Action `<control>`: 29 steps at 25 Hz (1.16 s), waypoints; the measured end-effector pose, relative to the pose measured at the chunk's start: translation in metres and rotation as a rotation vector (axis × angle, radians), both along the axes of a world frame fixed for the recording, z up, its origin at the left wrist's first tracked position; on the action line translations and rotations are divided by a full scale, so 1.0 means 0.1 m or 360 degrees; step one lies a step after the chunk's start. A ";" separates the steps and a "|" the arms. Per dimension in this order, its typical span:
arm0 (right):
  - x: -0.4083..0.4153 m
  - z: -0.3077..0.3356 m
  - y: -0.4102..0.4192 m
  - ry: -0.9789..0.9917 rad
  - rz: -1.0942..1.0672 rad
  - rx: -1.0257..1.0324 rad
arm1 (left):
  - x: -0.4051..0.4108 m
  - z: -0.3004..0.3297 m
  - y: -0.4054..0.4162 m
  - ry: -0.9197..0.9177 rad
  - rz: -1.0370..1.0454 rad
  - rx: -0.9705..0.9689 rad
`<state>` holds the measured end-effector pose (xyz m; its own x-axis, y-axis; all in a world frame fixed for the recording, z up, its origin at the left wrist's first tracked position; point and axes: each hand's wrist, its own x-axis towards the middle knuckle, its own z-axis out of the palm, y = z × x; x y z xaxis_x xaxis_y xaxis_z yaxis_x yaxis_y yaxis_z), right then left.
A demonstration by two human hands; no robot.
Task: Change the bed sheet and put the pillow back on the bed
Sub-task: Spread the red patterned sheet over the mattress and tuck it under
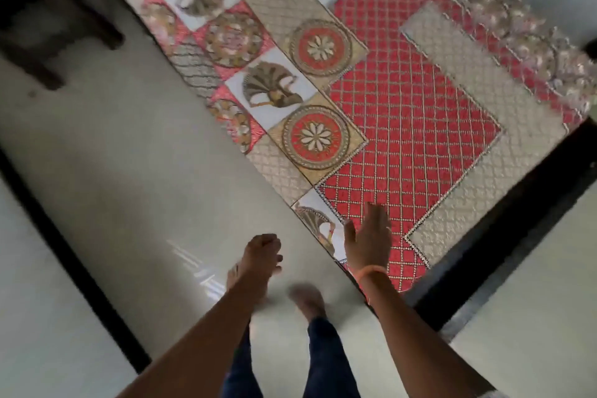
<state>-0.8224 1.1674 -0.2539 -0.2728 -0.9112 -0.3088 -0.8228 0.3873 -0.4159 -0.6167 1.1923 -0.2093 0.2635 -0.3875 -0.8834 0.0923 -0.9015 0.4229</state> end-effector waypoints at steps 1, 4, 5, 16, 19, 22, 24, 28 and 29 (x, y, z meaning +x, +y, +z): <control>-0.06 -0.27 0.07 0.0158 -0.0035 -0.0034 | -0.11 -0.41 -0.06 0.0101 -0.0129 0.0042; -0.14 -0.80 0.35 0.0543 -0.0095 -0.0205 | -0.53 -1.18 -0.24 0.0341 -0.0318 0.0041; -0.13 -0.96 0.49 0.0674 -0.0083 -0.0262 | -0.65 -1.36 -0.25 0.0430 -0.0257 0.0018; 0.43 -1.36 1.21 -0.0577 -0.2476 -0.0735 | -0.62 -1.82 -0.11 0.0413 -0.0408 -0.0096; 0.38 -1.30 1.23 -0.1424 -0.2610 -0.0895 | -0.66 -1.82 -0.11 0.0325 -0.0452 -0.0121; 0.28 -1.28 1.27 -0.1362 -0.2699 -0.0999 | -0.69 -1.73 -0.10 0.0321 -0.0437 -0.0085; 0.23 -1.25 1.33 -0.1623 -0.2773 -0.1001 | -0.69 -1.69 -0.09 0.0346 -0.0382 -0.0046; 0.16 -1.28 1.53 -0.1921 -0.2762 -0.0803 | -0.75 -1.63 -0.04 0.0368 -0.0338 -0.0043; 0.08 -1.30 1.54 -0.1913 -0.2823 -0.0654 | -0.77 -1.61 -0.05 0.0296 -0.0389 -0.0066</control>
<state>-0.8141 1.3217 -0.3837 -0.5495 -0.0409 -0.8345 0.8346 0.0192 -0.5505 -0.6935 1.1873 -0.3704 -0.0067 -0.4562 -0.8899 -0.0457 -0.8888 0.4560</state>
